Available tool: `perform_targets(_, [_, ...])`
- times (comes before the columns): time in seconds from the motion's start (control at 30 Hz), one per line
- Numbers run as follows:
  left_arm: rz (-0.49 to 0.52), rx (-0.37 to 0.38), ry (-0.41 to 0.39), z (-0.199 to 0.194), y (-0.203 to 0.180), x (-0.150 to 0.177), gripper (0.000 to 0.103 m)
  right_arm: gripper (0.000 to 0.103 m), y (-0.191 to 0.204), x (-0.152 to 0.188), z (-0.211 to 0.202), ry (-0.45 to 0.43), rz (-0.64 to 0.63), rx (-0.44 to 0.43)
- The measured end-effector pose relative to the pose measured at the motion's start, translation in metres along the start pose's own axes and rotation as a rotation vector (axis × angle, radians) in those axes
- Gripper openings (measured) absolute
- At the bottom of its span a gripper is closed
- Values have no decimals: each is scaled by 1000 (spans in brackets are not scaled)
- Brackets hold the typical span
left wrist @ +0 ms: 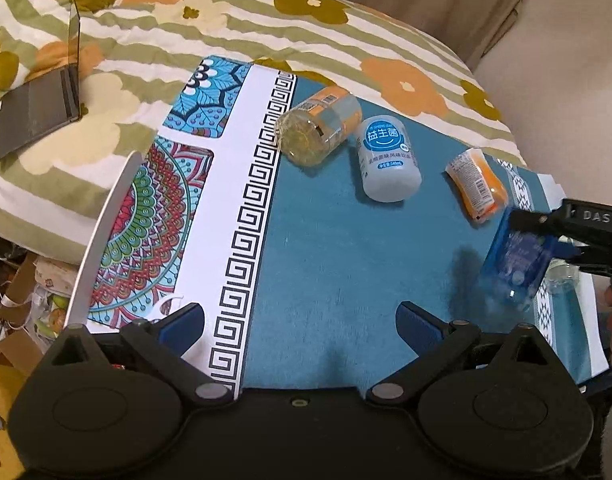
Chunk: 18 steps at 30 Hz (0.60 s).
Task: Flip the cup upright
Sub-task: 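Grasp the blue cup rim with the right gripper while the left gripper releases it, then lower the upright blue cup onto the cloth with the right gripper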
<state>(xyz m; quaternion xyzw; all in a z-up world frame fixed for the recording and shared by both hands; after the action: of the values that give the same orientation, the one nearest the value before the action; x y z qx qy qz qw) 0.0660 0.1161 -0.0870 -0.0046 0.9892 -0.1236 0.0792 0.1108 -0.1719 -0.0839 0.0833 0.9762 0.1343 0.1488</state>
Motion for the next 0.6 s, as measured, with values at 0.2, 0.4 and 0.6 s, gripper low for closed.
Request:
perform_targets(0.2, [36, -28, -31, 3, -5, 5, 103, 78, -5, 23, 12, -262, -13, 1])
perform_targets(0.4, [76, -53, -53, 13, -9, 15, 103, 79, -14, 46, 38, -431, -35, 17])
perform_targets(0.6, [111, -51, -54, 20, -15, 22, 103, 79, -12, 68, 45, -474, -100, 51])
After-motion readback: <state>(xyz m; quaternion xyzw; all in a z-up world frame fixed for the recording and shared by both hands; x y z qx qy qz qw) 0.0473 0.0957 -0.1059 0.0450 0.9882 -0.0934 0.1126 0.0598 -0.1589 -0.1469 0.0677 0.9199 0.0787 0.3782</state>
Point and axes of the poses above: each gripper's, at about its wrist camera, not at the fingertips, and z roughly the way its jaws point, y to its left, x to its underside, the point moved 2 cm from there along z, roughly the way its jaws point, and after that the axes turned 15 degrees about y, right-handed, at the moved point
